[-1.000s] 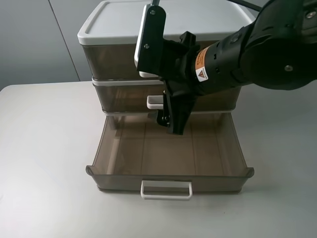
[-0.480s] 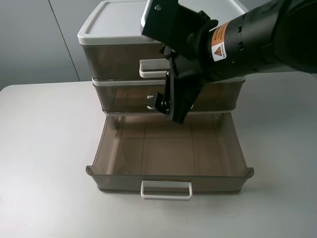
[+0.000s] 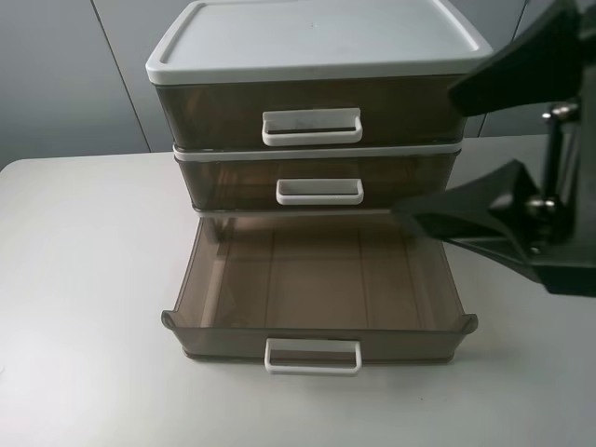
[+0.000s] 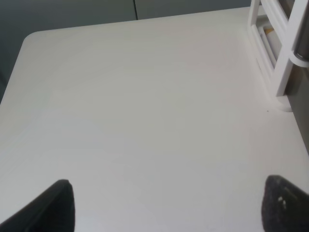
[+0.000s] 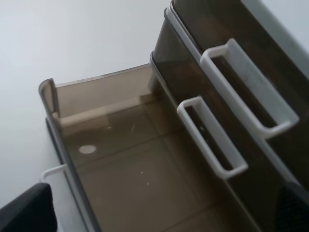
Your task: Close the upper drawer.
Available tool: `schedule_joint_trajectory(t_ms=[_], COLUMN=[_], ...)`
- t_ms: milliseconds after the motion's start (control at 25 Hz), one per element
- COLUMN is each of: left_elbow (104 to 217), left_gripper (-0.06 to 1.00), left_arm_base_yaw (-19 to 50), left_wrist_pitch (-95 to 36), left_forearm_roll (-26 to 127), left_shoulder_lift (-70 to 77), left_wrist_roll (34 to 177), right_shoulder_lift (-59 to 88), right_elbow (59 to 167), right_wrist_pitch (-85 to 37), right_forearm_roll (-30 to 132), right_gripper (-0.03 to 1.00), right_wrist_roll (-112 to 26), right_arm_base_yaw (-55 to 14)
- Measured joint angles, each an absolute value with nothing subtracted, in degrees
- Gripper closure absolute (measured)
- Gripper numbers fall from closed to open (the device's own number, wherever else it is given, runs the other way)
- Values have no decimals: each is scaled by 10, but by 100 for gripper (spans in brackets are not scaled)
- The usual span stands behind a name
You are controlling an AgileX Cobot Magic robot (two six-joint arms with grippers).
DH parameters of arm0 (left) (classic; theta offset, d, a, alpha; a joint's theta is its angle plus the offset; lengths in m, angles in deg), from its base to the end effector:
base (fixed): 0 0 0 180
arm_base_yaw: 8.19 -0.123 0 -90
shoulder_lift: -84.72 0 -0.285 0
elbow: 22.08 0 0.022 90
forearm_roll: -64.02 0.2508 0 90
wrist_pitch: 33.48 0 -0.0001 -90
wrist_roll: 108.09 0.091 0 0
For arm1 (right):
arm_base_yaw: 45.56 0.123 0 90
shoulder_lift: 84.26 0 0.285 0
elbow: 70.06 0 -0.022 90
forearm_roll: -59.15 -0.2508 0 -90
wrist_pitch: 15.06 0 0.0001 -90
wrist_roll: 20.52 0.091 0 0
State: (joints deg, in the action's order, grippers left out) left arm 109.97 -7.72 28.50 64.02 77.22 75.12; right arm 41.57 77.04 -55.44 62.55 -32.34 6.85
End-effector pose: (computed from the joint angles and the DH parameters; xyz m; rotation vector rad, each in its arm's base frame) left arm -0.0077 0.0001 0.2785 0.0658 2.0486 0.0298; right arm 0.0971 0.1204 0.3335 -1.2168 1.8833 0.3200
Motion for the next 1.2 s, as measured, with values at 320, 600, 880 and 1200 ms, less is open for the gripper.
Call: schedule_joint_trajectory(t_ms=[320, 600, 880, 1200], left_elbow=[1100, 1100, 1100, 1100], left_gripper=[20, 20, 20, 20], left_arm_base_yaw=[-77, -77, -77, -77], left_wrist_pitch=[285, 285, 285, 285], left_forearm_roll=[640, 640, 640, 640], left_shoulder_lift=[772, 772, 772, 772], left_wrist_roll=[751, 751, 750, 750], right_shoulder_lift=[677, 828, 879, 880], right_elbow=[656, 625, 625, 627], right_wrist_pitch=[-632, -672, -676, -707], right_forearm_roll=[611, 613, 615, 625], right_gripper=[29, 29, 29, 29], right_wrist_roll=[-205, -185, -176, -144], right_arm_base_yaw=[69, 69, 69, 69])
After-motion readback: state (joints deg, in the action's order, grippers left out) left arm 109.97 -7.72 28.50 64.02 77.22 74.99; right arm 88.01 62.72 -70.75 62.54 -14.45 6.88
